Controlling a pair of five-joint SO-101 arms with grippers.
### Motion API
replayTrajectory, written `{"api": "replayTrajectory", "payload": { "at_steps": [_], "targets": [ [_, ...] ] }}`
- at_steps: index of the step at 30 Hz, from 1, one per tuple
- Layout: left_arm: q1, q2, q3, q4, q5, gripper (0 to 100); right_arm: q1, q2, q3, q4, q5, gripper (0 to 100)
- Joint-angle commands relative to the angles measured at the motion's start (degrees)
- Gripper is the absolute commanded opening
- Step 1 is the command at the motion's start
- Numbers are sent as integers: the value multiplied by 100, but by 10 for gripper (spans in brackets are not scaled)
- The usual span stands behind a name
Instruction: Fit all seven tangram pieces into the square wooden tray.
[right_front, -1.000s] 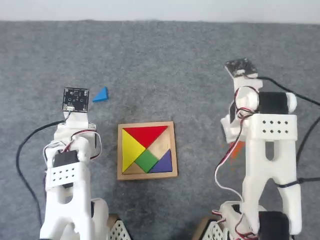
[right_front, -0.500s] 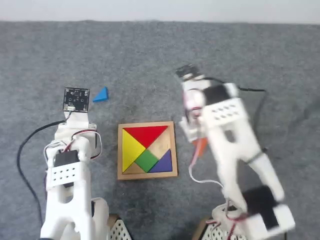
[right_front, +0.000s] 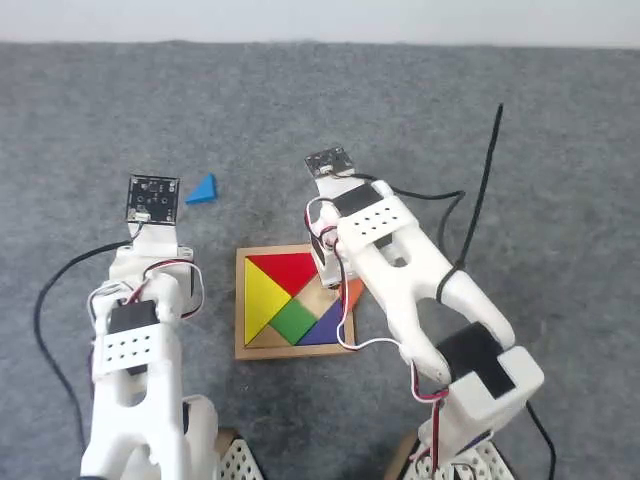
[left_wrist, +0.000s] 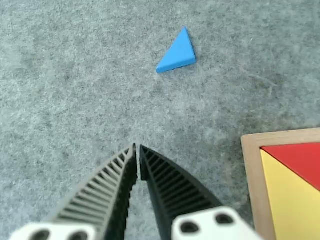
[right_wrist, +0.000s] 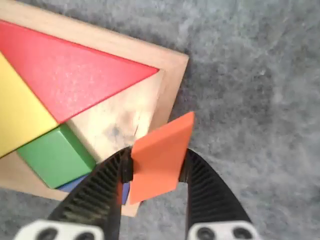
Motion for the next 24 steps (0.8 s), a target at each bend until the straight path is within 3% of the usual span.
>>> {"api": "replayTrajectory", "payload": {
  "at_steps": [1, 12, 24],
  "targets": [
    [35, -9, -31, -97, -62, 13, -171, -40, -202, -136, -255, 32],
    [35, -9, -31, -97, -62, 13, -453, -13, -185, -831, -1240, 38],
    [35, 0, -31, -114, -62, 13, -462, 479, -501, -479, -1371, 318]
  ]
}}
